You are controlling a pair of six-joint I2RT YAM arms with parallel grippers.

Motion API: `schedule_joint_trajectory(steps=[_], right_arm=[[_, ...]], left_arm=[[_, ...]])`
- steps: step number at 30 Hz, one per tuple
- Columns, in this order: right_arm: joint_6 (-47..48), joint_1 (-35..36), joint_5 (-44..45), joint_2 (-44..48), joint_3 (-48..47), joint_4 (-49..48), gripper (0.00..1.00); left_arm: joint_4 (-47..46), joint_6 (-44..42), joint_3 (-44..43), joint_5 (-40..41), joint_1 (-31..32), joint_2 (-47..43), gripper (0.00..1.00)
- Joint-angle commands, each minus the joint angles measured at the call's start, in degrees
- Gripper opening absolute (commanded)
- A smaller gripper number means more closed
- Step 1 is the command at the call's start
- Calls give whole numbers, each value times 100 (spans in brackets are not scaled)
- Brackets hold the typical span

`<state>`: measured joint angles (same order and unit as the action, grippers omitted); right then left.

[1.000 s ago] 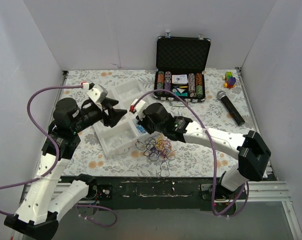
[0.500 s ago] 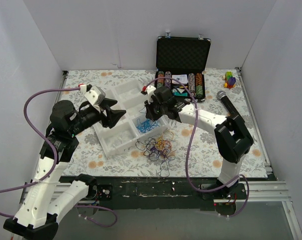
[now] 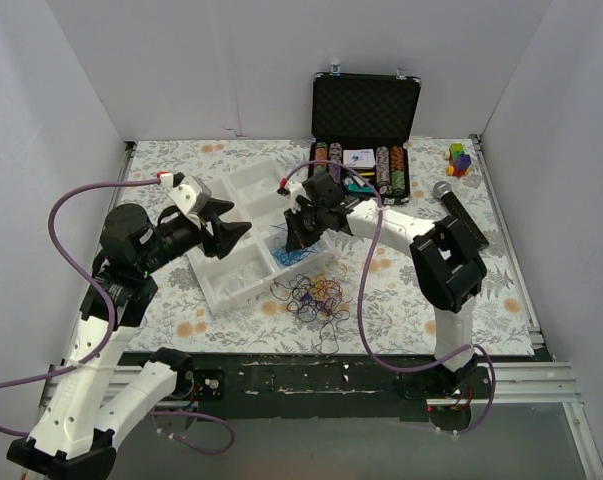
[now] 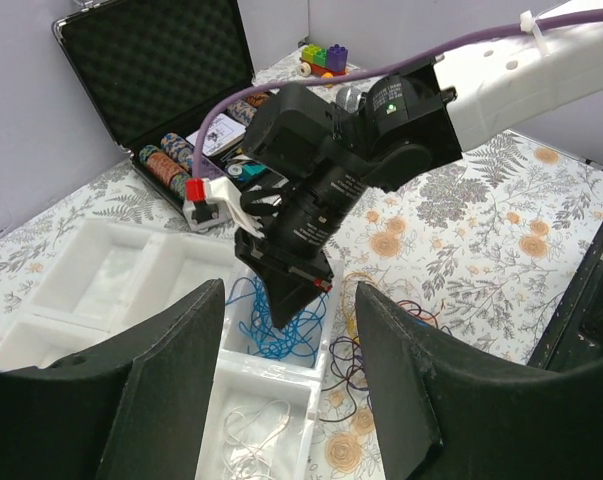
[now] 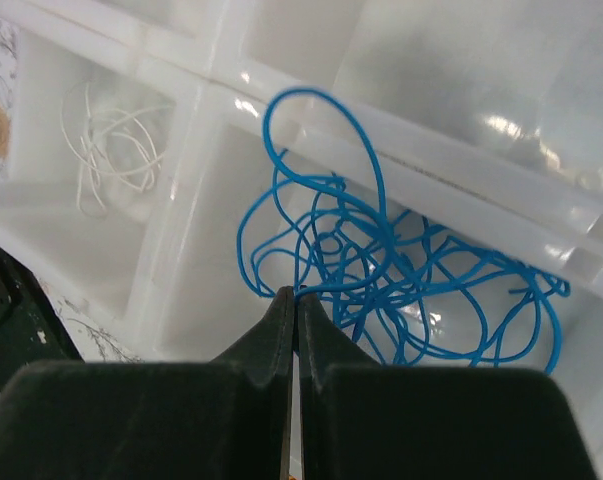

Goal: Untangle the cables

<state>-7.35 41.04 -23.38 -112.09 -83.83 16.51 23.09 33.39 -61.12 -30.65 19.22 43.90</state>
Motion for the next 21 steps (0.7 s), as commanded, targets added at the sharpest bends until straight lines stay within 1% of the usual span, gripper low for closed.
schedule_joint_trajectory(steps=[1, 3, 4, 5, 6, 7, 8, 11, 14, 18, 21], right_arm=[[24, 10, -132, 328, 454, 186, 1], [6, 10, -123, 407, 587, 115, 2], [-11, 10, -106, 425, 587, 115, 7], [-12, 10, -106, 443, 561, 115, 15], [-20, 10, -97, 469, 517, 124, 25], [-29, 10, -88, 486, 474, 133, 29], [-47, 10, -71, 530, 403, 150, 37], [-55, 10, -36, 715, 289, 150, 46], [6, 10, -44, 873, 87, 211, 49], [67, 1, -272, 1022, -238, 502, 50], [76, 10, -457, 1154, -265, 555, 49]], left_arm=[[-112, -69, 83, -46, -33, -101, 55], [-138, -78, 74, -81, -33, -92, 55], [-147, -61, 83, -81, -33, -92, 55], [-156, -52, 74, -98, -33, -83, 55], [-165, -25, 74, -107, -33, -75, 55], [-165, -16, 48, -116, -33, -75, 55], [-165, -8, 48, -116, -33, -75, 55], [-165, -8, 48, -99, -33, -92, 55], [-165, -16, 57, -81, -33, -92, 55], [-182, -25, 39, -98, -33, -57, 55], [-200, -43, 39, -116, -33, -48, 55]])
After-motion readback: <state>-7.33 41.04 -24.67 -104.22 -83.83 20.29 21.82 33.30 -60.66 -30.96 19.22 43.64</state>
